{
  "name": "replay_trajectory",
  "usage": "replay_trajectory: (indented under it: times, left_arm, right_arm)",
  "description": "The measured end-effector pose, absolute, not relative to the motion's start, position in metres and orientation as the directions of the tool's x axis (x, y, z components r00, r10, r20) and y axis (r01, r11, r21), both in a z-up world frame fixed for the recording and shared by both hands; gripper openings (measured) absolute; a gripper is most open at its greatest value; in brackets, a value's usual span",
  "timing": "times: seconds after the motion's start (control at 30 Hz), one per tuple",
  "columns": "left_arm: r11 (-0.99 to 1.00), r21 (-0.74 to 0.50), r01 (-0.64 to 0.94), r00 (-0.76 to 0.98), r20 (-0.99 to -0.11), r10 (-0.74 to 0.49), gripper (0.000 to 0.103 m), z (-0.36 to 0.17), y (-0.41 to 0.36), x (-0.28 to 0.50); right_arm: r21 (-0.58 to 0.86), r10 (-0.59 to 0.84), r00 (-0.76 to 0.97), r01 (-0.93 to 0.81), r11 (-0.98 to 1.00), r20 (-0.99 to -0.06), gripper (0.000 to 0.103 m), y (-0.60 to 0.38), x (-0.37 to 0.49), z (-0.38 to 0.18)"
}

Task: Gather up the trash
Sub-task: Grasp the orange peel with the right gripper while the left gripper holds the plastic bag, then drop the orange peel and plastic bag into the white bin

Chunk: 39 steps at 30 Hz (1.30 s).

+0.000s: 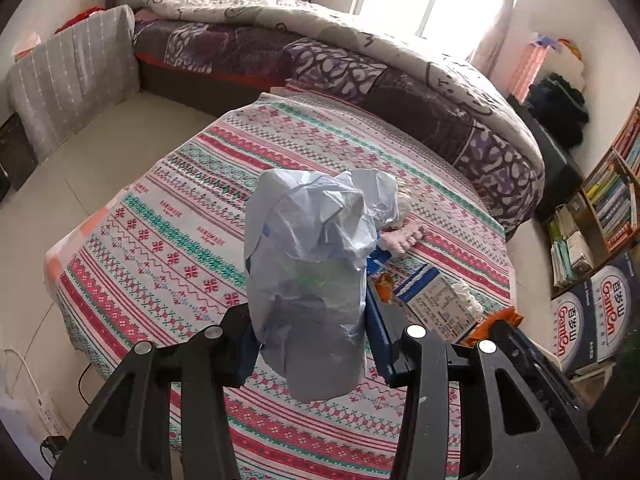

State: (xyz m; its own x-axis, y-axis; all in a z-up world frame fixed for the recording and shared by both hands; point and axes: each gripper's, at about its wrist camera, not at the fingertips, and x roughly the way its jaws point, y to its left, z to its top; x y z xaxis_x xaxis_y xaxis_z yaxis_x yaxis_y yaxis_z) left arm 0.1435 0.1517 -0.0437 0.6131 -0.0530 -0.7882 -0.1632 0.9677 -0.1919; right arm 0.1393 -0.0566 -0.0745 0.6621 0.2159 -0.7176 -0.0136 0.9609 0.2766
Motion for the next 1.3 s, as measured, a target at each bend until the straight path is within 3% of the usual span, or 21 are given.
replay_trajectory:
  times: [0.63, 1.3]
  left_arm:
    - [0.976, -0.213, -0.039, 0.658, -0.741, -0.135, 0.045, -0.032, 0.087, 0.143]
    - [0.959, -0.226, 0.169, 0.671, -0.687, -0.28, 0.045, -0.025, 0.011, 0.128]
  right_arm:
    - [0.214, 0.118, 0.726, 0.04, 0.976, -0.677, 0.018, -0.116, 0.112, -0.045]
    - [0.207, -0.013, 0.73, 0.21, 0.956, -0.683, 0.018, -0.205, 0.082, -0.03]
